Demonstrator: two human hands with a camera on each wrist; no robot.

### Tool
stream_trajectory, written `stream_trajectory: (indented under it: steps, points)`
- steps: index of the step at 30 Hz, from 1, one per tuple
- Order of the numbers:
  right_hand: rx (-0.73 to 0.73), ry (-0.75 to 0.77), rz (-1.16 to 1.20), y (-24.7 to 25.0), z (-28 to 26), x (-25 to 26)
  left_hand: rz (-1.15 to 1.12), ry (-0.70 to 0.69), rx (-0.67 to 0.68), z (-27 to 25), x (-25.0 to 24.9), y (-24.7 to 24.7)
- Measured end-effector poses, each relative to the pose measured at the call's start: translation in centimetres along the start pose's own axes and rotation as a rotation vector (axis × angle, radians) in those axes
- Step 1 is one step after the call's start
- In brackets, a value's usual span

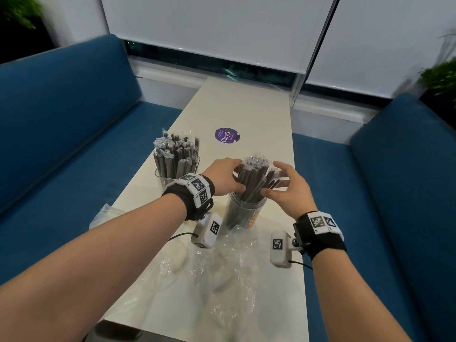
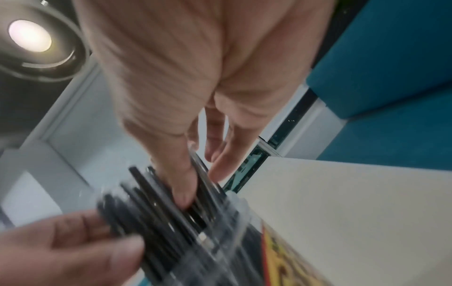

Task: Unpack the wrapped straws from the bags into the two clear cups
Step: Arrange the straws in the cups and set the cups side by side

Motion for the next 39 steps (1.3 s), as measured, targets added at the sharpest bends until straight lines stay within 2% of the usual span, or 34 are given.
stream_trajectory:
  steps: [3, 9, 12, 14, 15, 18, 20, 21, 22, 24, 26, 28, 32, 34, 37, 39]
  points:
    - [-0.057, -0.026, -0.023, -0.2, 0.0, -0.3, 0.05, -0.015, 0.001, 0.1, -0.7, -0.2]
    - [0.026, -0.062, 0.123, 0.6, -2.1, -1.6, 0.146, 0.004, 0.098, -2.0, -0.9, -0.3]
    - [-0.157, -0.018, 0.074, 3.6, -4.9, -0.6, 0.156, -0.061, 0.077, -5.0, -2.1, 2.0]
    - [-0.306, 0.084, 0.154, 5.2, -7.6, 2.1, 0.103, -0.106, -0.032, -7.9, -3.4, 5.7]
    - [-0.321, 0.158, 0.219, 5.0, -8.9, 3.9, 0.071, -0.111, -0.109, -9.4, -3.6, 8.0]
    - [-0.133, 0.308, 0.306, 0.0, -11.4, 9.7, 0.038, -0.063, -0.352, -13.8, -1.5, 15.0]
    - [-0.016, 0.354, 0.253, -4.9, -11.4, 12.3, 0.052, 0.039, -0.471, -15.6, 2.6, 18.4]
    - [0.017, 0.361, 0.198, -7.3, -10.8, 13.1, 0.047, 0.105, -0.488, -16.0, 5.1, 19.3]
    - [0.052, 0.342, 0.136, -9.7, -9.7, 13.4, 0.042, 0.181, -0.466, -16.1, 7.8, 19.6]
    - [0.113, 0.242, 0.022, -14.0, -6.8, 13.0, 0.055, 0.28, -0.306, -15.2, 11.8, 18.3]
    - [0.16, 0.094, -0.024, -16.7, -3.8, 12.2, 0.047, 0.276, -0.116, -13.3, 13.8, 15.6]
    - [0.2, -0.007, -0.046, -18.3, -1.4, 11.9, 0.024, 0.223, -0.014, -11.2, 14.6, 13.0]
    - [0.253, 0.097, -0.027, -18.8, 1.2, 13.3, -0.178, 0.045, 0.03, -7.6, 14.0, 10.8]
    - [0.254, 0.095, -0.073, -17.9, 1.8, 13.5, -0.22, -0.019, 0.035, -6.7, 13.5, 11.0]
    - [0.188, 0.138, -0.094, -16.1, 2.1, 14.3, -0.248, -0.048, -0.01, -5.8, 13.6, 11.9]
    - [0.112, 0.136, 0.0, -15.0, 2.3, 14.6, -0.382, -0.032, -0.063, -5.5, 14.1, 12.4]
Point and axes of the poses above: each hand's wrist, its own z-axis towards the middle knuckle, its own y-axis out of the back of the hand, x = y × z, the point moved 10 cm from there along z, towards the middle knuckle, and after that the axes turned 11 degrees about -y, right-handed, at the moved point
